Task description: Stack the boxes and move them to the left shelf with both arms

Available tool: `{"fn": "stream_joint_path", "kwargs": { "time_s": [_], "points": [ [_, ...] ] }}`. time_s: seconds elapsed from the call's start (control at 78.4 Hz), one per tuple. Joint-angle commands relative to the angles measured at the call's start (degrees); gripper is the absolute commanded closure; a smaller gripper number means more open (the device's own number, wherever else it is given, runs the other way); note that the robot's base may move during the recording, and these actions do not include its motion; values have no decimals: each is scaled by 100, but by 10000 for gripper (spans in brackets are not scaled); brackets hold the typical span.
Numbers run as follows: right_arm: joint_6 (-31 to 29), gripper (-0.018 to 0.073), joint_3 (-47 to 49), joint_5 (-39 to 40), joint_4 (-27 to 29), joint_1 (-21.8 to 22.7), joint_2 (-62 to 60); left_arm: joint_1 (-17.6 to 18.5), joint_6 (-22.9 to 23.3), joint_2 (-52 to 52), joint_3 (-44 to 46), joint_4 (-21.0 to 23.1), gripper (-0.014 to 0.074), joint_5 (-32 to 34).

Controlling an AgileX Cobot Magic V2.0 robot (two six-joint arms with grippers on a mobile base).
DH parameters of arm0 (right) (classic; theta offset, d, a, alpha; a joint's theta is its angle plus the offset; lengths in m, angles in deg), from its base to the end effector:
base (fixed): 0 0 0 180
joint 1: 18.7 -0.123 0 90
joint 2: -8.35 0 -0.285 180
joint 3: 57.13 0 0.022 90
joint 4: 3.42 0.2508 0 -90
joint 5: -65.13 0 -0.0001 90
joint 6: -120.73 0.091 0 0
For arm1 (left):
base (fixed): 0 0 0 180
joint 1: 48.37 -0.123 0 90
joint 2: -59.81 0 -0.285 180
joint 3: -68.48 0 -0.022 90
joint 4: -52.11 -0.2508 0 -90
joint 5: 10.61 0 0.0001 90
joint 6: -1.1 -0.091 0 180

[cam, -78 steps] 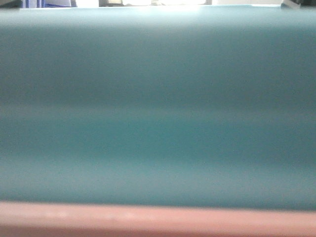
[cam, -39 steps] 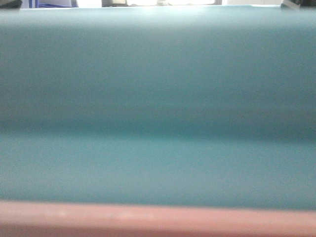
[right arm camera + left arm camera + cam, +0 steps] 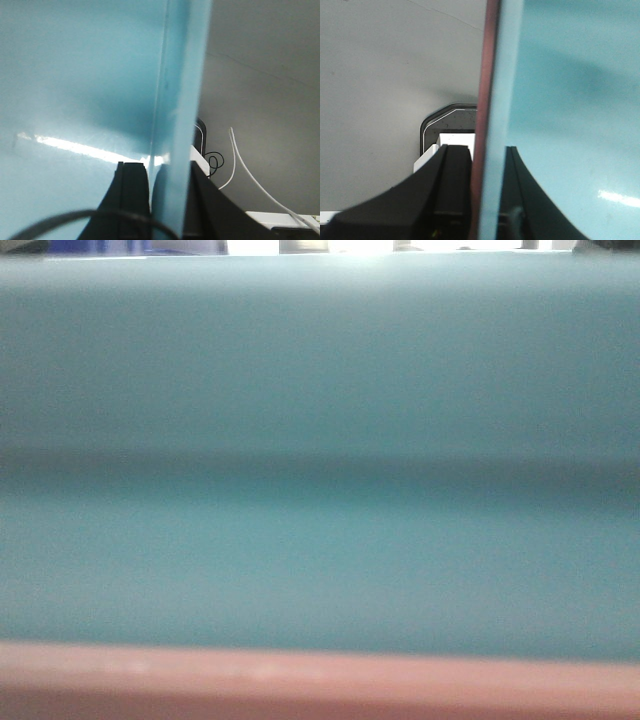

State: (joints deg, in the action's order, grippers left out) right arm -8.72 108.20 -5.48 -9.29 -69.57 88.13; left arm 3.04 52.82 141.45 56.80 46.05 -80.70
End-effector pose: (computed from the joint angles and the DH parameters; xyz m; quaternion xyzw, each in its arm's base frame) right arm 0.1485 0.1687 0.3185 -0.0133 0.9902 0.0688 0.1210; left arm 0.1543 -0.1789 0.3256 0.0080 0.9882 -0.0807 0.1301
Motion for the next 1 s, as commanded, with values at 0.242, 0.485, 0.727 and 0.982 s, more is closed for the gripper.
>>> {"fn": "stream_joint_path", "kwargs": {
  "time_s": [0.242, 0.485, 0.727, 0.982],
  "points": [
    [-70, 503, 215, -252, -131, -7, -185, 37, 39, -190, 203, -295, 596, -333],
    [-70, 503, 215, -252, -131, -7, -185, 37, 39, -190, 203, -295, 596, -333],
    [-70, 503, 215, -252, -131, -7, -185, 37, 39, -190, 203, -295, 596, -333],
    [-70, 503, 215, -252, -131, -7, -185, 37, 39, -190, 203, -295, 596, -333]
  ]
}}
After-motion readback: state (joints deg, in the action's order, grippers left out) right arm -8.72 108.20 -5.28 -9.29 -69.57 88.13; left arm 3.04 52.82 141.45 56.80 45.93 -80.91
